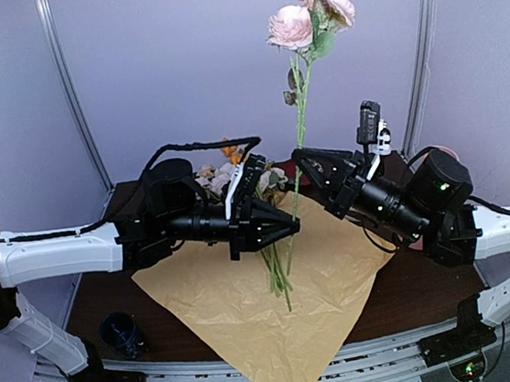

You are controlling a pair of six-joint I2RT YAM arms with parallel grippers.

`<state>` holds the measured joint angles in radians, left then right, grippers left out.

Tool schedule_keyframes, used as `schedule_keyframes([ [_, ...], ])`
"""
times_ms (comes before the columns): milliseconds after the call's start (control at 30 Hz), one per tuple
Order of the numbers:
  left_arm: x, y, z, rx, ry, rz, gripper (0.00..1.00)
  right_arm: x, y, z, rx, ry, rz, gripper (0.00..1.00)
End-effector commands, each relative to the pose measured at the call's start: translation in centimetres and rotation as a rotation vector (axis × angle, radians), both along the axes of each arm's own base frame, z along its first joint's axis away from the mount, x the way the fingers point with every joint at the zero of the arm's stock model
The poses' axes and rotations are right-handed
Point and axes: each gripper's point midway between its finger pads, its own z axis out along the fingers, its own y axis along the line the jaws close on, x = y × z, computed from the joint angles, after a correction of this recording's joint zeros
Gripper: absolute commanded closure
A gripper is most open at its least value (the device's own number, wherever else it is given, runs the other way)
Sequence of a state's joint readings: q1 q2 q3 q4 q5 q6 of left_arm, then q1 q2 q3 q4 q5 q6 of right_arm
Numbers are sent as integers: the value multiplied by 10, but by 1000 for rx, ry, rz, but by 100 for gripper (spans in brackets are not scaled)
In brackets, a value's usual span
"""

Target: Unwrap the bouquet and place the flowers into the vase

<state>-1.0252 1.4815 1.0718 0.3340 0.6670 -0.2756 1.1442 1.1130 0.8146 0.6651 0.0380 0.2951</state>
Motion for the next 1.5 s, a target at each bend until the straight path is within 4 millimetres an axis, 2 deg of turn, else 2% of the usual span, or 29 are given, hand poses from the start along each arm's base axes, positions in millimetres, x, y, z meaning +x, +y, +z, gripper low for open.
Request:
schedule_keyframes([
  [0, -3, -3, 15, -38, -35, -19, 100, -5, -3, 18, 31, -24, 13, 100],
  [167, 4, 0, 16, -40, -44, 35, 100, -5, -3, 17, 18, -16, 9, 99],
  [200, 6, 1, 16, -39, -47, 55, 100, -4, -4, 18, 15, -7, 2, 90],
  [267, 10, 3, 17, -43, -58, 86, 100, 0, -4, 18, -19, 21, -14, 67],
  [333, 13, 5, 18, -43, -69, 106, 100, 4, -1, 14, -95, 49, -26, 52],
  [433, 14, 7, 16, -33, -80, 122, 100, 5, 0, 15, -158, 61, -34, 41],
  [567, 15, 8, 12, -21, -84, 128, 100, 4, -6, 21, -175, 70, -42, 36],
  [900, 13, 8, 7, -13, -79, 117, 100, 15, -12, 37, -192, 85, -103, 35],
  [1133, 12, 9, 3, -3, -72, 114, 100, 28, -8, 45, -198, 94, -137, 39],
  [1233, 12, 9, 1, 0, -73, 117, 100, 32, -5, 45, -204, 99, -146, 47],
  [1467, 13, 10, -3, 8, -73, 122, 100, 30, -7, 50, -189, 92, -136, 73],
])
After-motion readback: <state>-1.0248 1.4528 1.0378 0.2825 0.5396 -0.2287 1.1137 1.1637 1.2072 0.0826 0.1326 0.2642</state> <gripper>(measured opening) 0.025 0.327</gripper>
